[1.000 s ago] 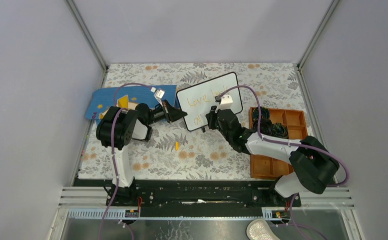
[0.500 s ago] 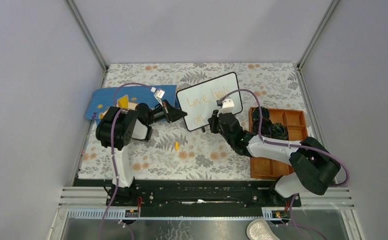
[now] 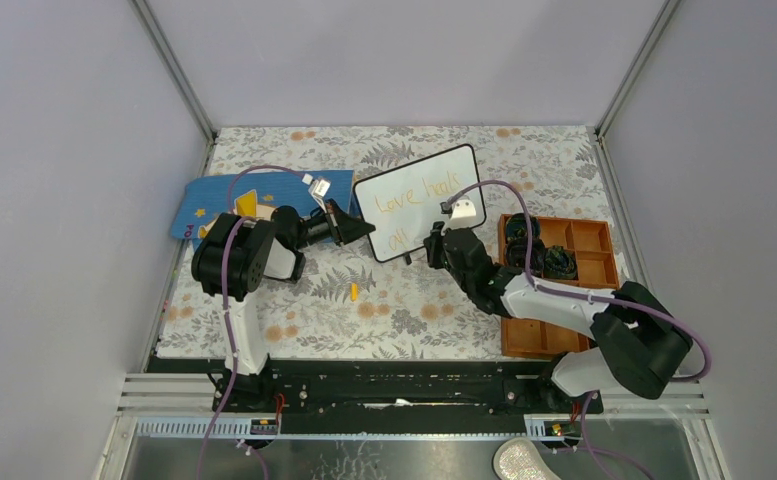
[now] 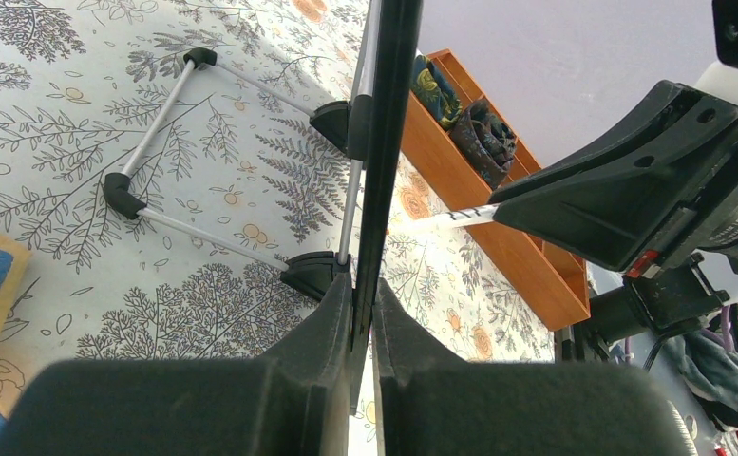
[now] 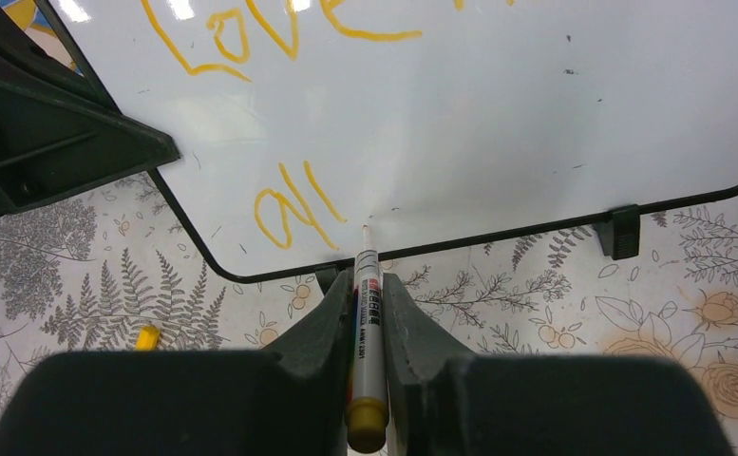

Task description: Write a sentence on the whiteboard

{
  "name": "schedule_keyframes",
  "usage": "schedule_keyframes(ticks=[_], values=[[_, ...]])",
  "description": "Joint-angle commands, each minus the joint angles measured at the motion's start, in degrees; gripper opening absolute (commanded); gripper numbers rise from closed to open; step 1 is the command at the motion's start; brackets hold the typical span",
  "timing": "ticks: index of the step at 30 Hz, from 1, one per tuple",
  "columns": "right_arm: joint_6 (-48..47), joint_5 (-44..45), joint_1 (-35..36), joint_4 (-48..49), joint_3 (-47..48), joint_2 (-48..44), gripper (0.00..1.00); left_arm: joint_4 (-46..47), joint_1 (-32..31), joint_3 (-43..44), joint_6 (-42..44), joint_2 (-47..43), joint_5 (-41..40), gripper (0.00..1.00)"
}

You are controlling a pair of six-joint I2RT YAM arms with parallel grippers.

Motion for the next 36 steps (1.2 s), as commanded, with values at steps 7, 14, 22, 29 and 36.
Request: schedule_keyframes(ticks=[7, 14, 22, 29, 36], values=[[-1.39, 1.89, -0.51, 4.14, -4.63, -10.63, 0.00, -3.23, -0.87, -0.56, 0.00, 0.00, 1.04, 0.00], [-1.01, 0.50, -0.48, 7.25, -6.99, -10.45, 0.00, -3.21, -0.89, -0.46, -0.09, 0.53, 1.09, 0.00], [-0.43, 0.69, -0.45, 8.18, -4.64, -6.53, 0.00, -3.39, -0.89, -0.52, 0.00, 0.52, 1.09, 0.00], [-0.02, 1.58, -0.44, 8.60, -2.91, -4.30, 0.00, -3.39, -0.88, -0.42, 0.00, 0.57, 1.06, 0.00], [-0.05, 2.38, -0.51, 8.67, -1.89, -2.76, 0.00, -3.41, -0.88, -0.38, -0.06, 0.62, 1.09, 0.00]])
